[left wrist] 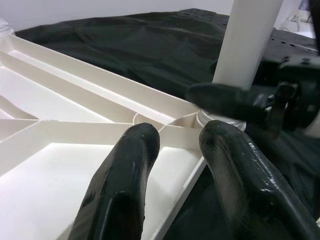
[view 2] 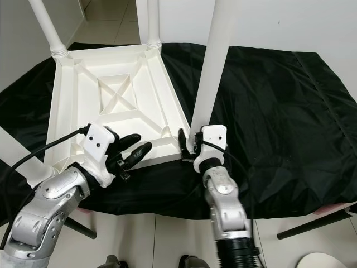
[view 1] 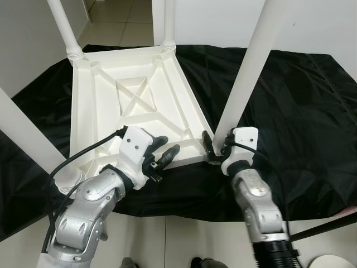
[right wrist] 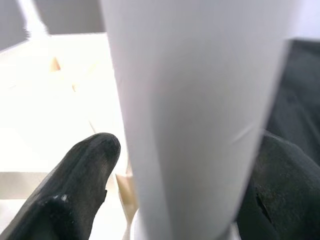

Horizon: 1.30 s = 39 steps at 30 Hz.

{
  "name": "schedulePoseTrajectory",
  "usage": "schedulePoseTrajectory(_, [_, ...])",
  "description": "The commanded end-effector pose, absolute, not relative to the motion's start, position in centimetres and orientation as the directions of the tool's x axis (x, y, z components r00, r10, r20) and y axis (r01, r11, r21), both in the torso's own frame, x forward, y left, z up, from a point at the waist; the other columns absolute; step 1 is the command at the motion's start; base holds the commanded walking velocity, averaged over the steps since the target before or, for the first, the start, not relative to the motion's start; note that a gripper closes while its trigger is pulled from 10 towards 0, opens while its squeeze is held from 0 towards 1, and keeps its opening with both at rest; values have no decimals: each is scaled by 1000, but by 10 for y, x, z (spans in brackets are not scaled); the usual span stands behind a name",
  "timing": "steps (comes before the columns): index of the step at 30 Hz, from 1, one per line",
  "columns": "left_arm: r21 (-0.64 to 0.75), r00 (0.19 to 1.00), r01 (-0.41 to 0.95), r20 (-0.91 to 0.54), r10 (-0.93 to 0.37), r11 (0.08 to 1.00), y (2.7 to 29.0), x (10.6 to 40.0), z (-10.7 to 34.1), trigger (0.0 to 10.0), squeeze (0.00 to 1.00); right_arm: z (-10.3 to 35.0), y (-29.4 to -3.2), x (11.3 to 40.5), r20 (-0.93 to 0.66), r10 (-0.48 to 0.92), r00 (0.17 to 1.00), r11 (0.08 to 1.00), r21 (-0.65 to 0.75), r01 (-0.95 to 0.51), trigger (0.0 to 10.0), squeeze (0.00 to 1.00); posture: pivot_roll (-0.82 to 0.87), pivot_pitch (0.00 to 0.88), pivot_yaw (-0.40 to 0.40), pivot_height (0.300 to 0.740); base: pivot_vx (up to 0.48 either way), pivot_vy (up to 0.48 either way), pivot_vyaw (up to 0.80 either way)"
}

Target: Building children table

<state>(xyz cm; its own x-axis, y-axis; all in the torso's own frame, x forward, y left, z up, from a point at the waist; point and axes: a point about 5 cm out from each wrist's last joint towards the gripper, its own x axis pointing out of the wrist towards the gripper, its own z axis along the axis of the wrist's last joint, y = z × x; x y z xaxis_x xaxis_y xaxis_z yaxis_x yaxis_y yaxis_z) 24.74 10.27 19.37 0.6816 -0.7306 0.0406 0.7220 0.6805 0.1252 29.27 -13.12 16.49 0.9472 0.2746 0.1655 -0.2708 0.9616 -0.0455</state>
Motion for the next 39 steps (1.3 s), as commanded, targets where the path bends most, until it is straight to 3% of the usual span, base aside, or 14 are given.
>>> schedulePoseTrajectory(1, [120, 696, 709, 39, -717, 695, 100, 247, 191, 10000, 0, 164, -134, 296, 158, 370, 915, 929, -36, -369, 10000, 0, -23, 113, 10, 740, 0, 0, 0])
schedulePoseTrajectory(4, [113, 673, 732, 36, -739, 672, 93, 244, 188, 10000, 0, 165, -143, 297, 130, 541, 831, 841, -59, -538, 10000, 0, -26, 110, 14, 740, 0, 0, 0])
schedulePoseTrajectory(17, [94, 632, 771, 19, -775, 630, 83, 239, 183, 10000, 0, 154, -153, 319, -27, 722, 691, 670, -219, -709, 10000, 0, -39, 103, 47, 740, 0, 0, 0])
schedulePoseTrajectory(18, [98, 632, 770, 18, -775, 631, 83, 240, 184, 10000, 0, 154, -154, 324, -39, 727, 685, 662, -222, -716, 9020, 0, -35, 103, 46, 740, 0, 0, 0])
schedulePoseTrajectory(19, [98, 632, 770, 18, -775, 631, 83, 240, 184, 10000, 0, 154, -154, 324, -39, 727, 685, 662, -222, -716, 9020, 0, -35, 103, 46, 740, 0, 0, 0])
schedulePoseTrajectory(20, [100, 633, 769, 18, -774, 631, 84, 241, 184, 10000, 0, 153, -155, 328, -47, 728, 684, 660, -221, -718, 3961, 0, -34, 103, 49, 740, 0, 0, 0])
schedulePoseTrajectory(22, [101, 633, 769, 18, -774, 632, 84, 241, 185, 10000, 0, 153, -156, 330, -51, 732, 680, 656, -219, -722, 3961, 0, -34, 103, 49, 740, 0, 0, 0])
schedulePoseTrajectory(23, [102, 635, 767, 19, -772, 634, 85, 241, 185, 10000, 0, 153, -156, 331, -54, 738, 672, 649, -213, -730, 0, 0, -27, 106, 44, 740, 0, 0, 0])
schedulePoseTrajectory(30, [104, 647, 757, 18, -762, 645, 85, 238, 185, 10000, 0, 149, -158, 331, -43, 754, 655, 641, -168, -749, 0, 0, -10, 106, 29, 740, 0, 0, 0])
schedulePoseTrajectory(31, [103, 649, 756, 18, -761, 647, 85, 237, 184, 10000, 0, 148, -157, 331, -45, 753, 657, 643, -163, -748, 1176, 0, -7, 108, 28, 740, 0, 0, 0])
schedulePoseTrajectory(32, [103, 649, 756, 18, -761, 647, 85, 237, 184, 10000, 0, 148, -157, 331, -45, 753, 657, 643, -163, -748, 1176, 0, -7, 108, 28, 740, 0, 0, 0])
schedulePoseTrajectory(33, [102, 652, 753, 17, -758, 650, 85, 237, 184, 10000, 0, 147, -154, 331, -44, 751, 659, 647, -152, -747, 10000, 0, -7, 113, 27, 740, 0, 0, 0])
schedulePoseTrajectory(38, [114, 662, 744, 11, -750, 658, 89, 238, 184, 10000, 0, 147, -150, 331, -45, 715, 698, 685, -158, -711, 10000, 0, -1, 118, 20, 740, 0, 0, 0])
schedulePoseTrajectory(39, [124, 673, 733, 8, -740, 669, 94, 240, 185, 10000, 0, 147, -149, 332, -48, 650, 759, 745, -162, -648, 10000, 0, -1, 118, 20, 740, 0, 0, 0])
